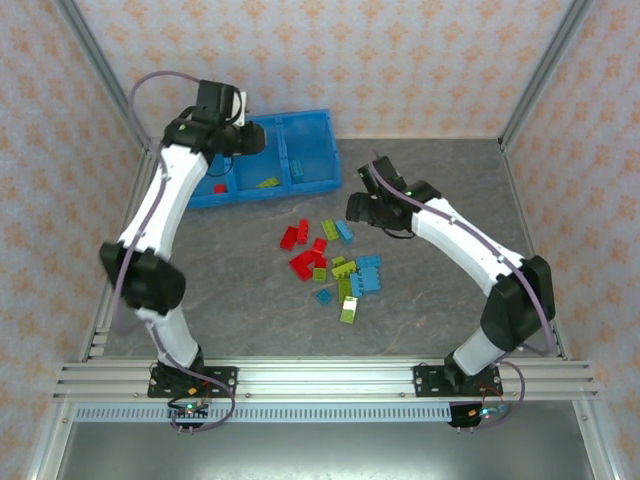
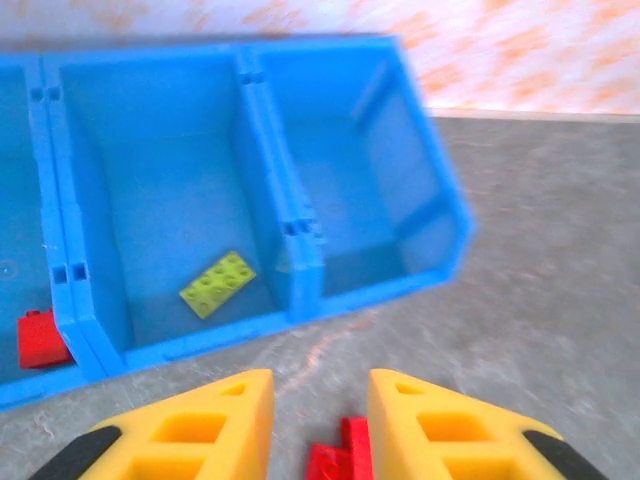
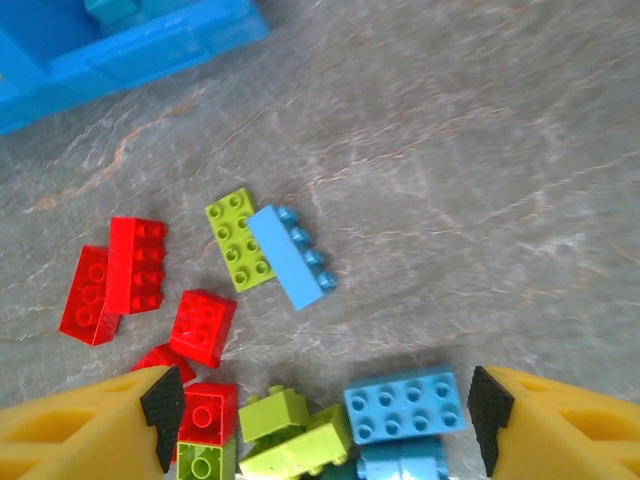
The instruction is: Sort the legos into containers by color
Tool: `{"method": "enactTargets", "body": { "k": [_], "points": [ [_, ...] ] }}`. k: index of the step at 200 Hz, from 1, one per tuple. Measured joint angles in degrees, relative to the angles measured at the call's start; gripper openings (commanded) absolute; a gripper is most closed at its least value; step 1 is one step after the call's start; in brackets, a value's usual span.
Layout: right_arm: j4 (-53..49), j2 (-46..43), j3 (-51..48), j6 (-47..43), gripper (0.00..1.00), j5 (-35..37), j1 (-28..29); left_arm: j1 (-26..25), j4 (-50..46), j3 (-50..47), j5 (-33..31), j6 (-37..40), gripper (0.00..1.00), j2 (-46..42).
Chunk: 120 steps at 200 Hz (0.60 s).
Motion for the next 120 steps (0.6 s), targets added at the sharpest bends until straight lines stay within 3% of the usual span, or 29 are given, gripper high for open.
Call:
{"method": "enactTargets", "body": {
  "k": [34, 59, 89, 120],
  "points": [
    [4.7, 6.3, -1.4, -3.2, 0.76, -5.8, 0.0, -8.2, 5.2, -19.0, 0.0, 7.7, 0.39, -20.7],
    [6.5, 11.0, -1.5, -5.3, 0.72, -6.4, 0.0, -8.6, 9.9, -35.2, 0.0, 13.3, 0.5, -31.8],
    [8.0, 16.8, -0.6, -7.2, 0.61, -6.8, 0.0, -8.4, 15.3, -50.4, 0.4, 18.9, 0.65, -38.1],
    [9.3, 23.0, 2.6, -8.4, 0.47, -7.0, 0.0, -8.4, 18.3, -54.2, -0.1, 23.2, 0.76, -38.4]
  ]
}}
